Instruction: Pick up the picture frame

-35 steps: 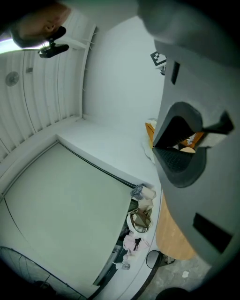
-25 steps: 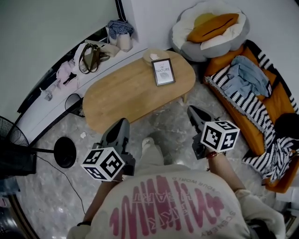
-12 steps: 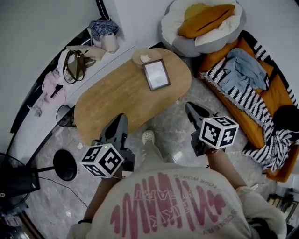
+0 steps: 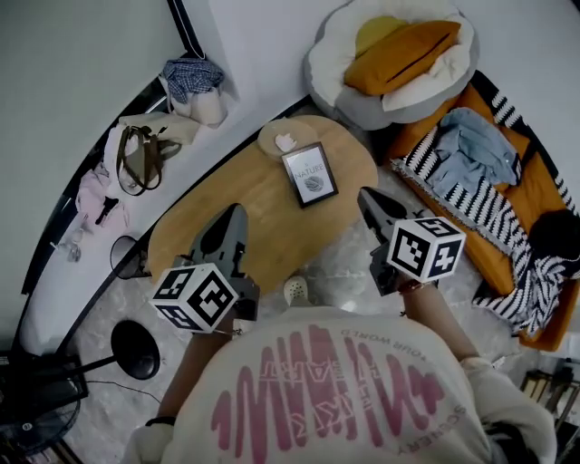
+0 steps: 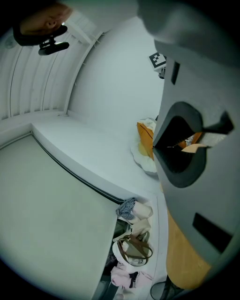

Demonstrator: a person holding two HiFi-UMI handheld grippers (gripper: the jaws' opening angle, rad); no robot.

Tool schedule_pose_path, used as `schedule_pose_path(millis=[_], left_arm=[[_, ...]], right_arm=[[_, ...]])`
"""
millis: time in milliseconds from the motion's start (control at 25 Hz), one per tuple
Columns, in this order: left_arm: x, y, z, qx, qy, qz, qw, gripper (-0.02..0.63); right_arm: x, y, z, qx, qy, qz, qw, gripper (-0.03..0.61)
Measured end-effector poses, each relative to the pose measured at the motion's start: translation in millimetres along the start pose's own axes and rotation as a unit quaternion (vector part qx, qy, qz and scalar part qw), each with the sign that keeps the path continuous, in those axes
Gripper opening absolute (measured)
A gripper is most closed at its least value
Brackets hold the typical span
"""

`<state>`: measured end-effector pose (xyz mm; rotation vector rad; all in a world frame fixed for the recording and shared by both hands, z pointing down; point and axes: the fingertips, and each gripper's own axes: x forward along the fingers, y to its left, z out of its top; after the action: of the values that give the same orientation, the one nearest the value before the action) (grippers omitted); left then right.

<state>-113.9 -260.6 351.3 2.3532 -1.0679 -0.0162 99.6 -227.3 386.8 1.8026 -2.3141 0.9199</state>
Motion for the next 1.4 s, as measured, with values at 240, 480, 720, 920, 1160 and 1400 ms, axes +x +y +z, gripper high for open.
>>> schedule_pose_path(millis=[240,480,720,920,1160,1400], left_arm=[[26.1,24.2,35.5,0.023,-0.009,-0.011,0.9996,0.005],[42.5,51.6,37.7,0.016,0.003,-0.009,0.9998,0.005],[51.3,84.6,10.6,-0.013,0.039,0.017,0.999,0.005],[61.3,104.4,-24.8,-0.033,0.075,0.037,0.9959,0.005],[86.9,112.8,-65.7,-0.049,0.114,0.065,0.9901,0.005],[115.4,121.3,-85.6,-0.077,0.141,0.109,0.981,0.005]], right_arm=[[40.4,7.6,29.4,0.006,-0.025,0.007,1.0,0.006],[71.8,7.8,30.7,0.019,-0.011,0.001,1.0,0.006],[95.3,-5.0,0.4,0.034,0.028,-0.015,0.999,0.006],[116.4,-28.7,-39.8,0.051,0.08,-0.028,0.995,0.006],[147.0,-64.7,-64.6,0.085,0.12,-0.029,0.989,0.006],[180.0,-97.8,-70.5,0.094,0.164,-0.009,0.982,0.006]])
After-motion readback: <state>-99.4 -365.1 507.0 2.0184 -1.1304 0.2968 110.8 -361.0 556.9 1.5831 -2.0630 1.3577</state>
